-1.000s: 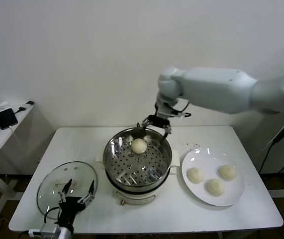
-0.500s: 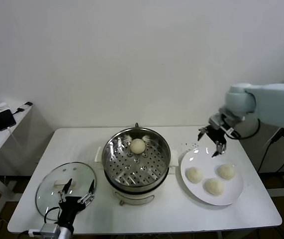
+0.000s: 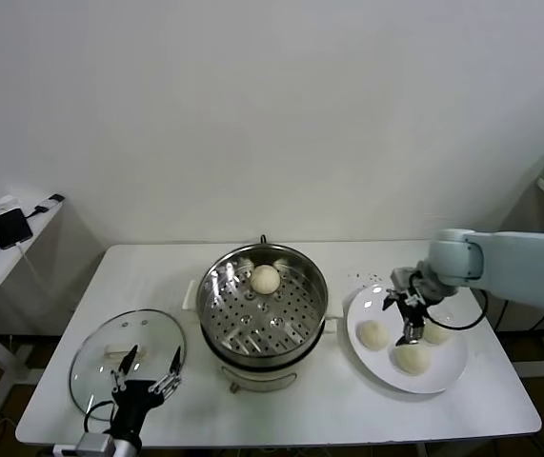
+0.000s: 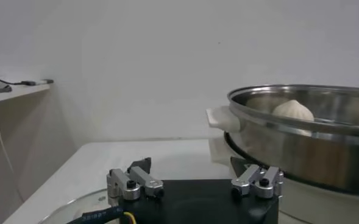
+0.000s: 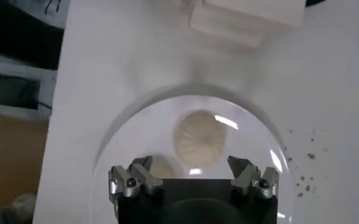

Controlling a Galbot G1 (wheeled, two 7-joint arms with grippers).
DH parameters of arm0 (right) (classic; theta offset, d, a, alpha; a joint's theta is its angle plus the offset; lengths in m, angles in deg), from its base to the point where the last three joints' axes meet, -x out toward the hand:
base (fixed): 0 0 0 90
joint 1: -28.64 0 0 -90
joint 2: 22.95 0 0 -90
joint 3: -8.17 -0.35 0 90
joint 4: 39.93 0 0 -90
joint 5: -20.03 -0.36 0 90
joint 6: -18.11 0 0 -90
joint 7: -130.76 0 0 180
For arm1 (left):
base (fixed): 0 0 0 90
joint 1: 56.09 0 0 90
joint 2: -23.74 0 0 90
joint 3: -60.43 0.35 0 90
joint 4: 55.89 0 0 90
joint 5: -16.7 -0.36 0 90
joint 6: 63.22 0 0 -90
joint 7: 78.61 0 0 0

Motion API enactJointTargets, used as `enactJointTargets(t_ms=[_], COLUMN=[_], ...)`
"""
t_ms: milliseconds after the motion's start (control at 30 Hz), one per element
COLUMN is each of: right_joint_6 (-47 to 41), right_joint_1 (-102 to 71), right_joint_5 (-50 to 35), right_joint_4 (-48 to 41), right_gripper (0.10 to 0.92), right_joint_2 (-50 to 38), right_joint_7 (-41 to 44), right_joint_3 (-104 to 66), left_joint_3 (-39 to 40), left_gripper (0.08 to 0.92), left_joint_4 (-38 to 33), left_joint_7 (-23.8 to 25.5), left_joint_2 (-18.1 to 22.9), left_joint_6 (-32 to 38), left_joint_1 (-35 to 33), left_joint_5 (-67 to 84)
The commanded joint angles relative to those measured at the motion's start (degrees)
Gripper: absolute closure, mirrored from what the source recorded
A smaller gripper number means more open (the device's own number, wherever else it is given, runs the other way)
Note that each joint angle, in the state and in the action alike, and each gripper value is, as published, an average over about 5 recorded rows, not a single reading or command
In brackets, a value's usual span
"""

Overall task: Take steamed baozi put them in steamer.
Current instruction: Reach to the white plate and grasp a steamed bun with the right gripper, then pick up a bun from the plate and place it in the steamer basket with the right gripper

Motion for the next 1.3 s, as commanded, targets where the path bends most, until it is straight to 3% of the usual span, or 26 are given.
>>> enactJointTargets(t_ms=[33, 567, 867, 1100, 1300], right_joint_6=[-4.85, -5.00, -4.84, -3.24, 0.99], right_joint_1=[-12.02, -15.84, -13.05, -7.23, 10.00], right_joint_5=[0.65, 1.59, 1.22, 1.07, -1.77], right_joint_4=[-5.48, -11.08, -9.64, -8.17, -6.65], right_gripper=[0.203, 0.206, 0.366, 0.391, 0.389], right_joint_2=[1.61, 6.30, 5.79, 3.93, 2.24], right_joint_7=[-3.00, -2.44, -0.20, 2.93, 9.43], right_joint_3=[-8.56, -12.69, -11.30, -8.09, 1.09], left_joint_3=[-0.01, -0.24, -0.32, -0.07, 0.17], left_gripper=[0.177, 0.177, 0.177, 0.177, 0.177], left_joint_4=[-0.06, 0.37, 0.10, -0.03, -0.19], left_joint_7=[-0.02, -0.05, -0.03, -0.08, -0.10], left_joint_2=[0.04, -0.22, -0.22, -0.14, -0.15], left_joint_6=[0.16, 0.17, -0.06, -0.29, -0.43], left_joint_1=[-0.33, 0.01, 0.04, 0.15, 0.51], left_joint_5=[-0.06, 0.27, 0.30, 0.21, 0.16])
